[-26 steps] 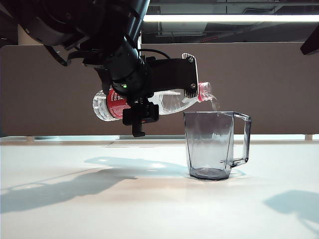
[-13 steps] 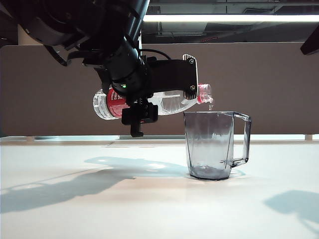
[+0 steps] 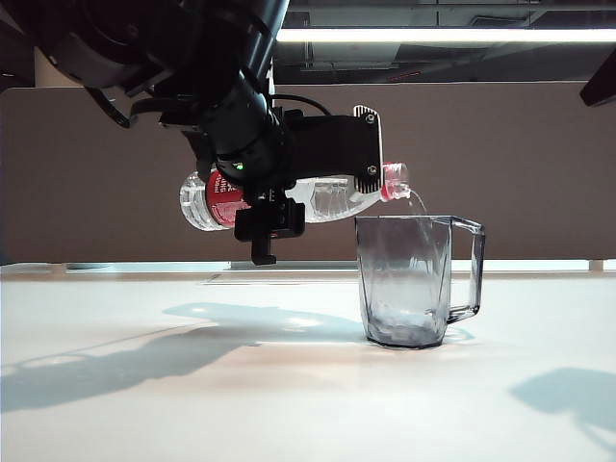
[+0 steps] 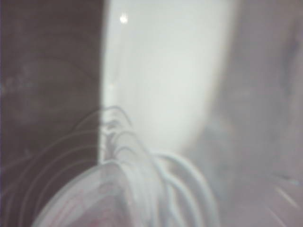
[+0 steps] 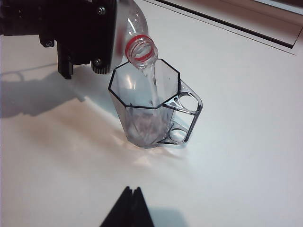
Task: Pick up the mineral water bottle with the left hand on the table and pour water into the mug until it's half full.
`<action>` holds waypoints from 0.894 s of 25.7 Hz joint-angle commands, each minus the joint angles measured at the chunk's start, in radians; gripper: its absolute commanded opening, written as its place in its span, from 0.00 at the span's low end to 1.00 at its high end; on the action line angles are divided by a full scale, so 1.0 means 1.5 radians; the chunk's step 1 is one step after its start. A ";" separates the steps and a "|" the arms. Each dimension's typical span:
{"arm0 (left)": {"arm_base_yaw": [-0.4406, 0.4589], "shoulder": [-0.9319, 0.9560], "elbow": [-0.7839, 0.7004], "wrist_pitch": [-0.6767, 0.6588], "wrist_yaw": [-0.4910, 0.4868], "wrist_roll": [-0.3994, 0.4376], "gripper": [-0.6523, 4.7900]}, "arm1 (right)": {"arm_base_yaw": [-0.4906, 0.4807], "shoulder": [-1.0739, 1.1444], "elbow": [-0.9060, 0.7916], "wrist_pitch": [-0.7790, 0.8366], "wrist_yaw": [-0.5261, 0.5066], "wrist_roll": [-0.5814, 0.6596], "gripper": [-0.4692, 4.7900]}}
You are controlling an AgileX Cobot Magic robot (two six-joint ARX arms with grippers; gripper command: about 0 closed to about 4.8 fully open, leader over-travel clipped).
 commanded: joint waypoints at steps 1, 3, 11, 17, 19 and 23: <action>-0.001 -0.007 0.008 0.038 -0.002 0.003 0.61 | 0.001 -0.002 0.002 0.006 -0.001 -0.001 0.08; -0.001 -0.007 0.008 0.038 -0.002 0.003 0.61 | 0.001 -0.002 0.002 0.006 -0.001 -0.001 0.08; -0.001 -0.007 0.008 0.044 -0.007 0.015 0.61 | 0.001 -0.002 0.002 0.006 -0.001 -0.001 0.08; -0.001 -0.007 0.008 0.046 -0.007 0.015 0.61 | 0.001 -0.002 0.002 0.006 -0.001 -0.001 0.08; -0.001 -0.007 0.008 0.046 -0.007 0.015 0.61 | 0.001 -0.002 0.002 0.006 -0.001 -0.001 0.08; 0.005 -0.007 0.008 0.046 -0.007 0.015 0.61 | 0.001 -0.002 0.002 -0.003 -0.001 -0.001 0.08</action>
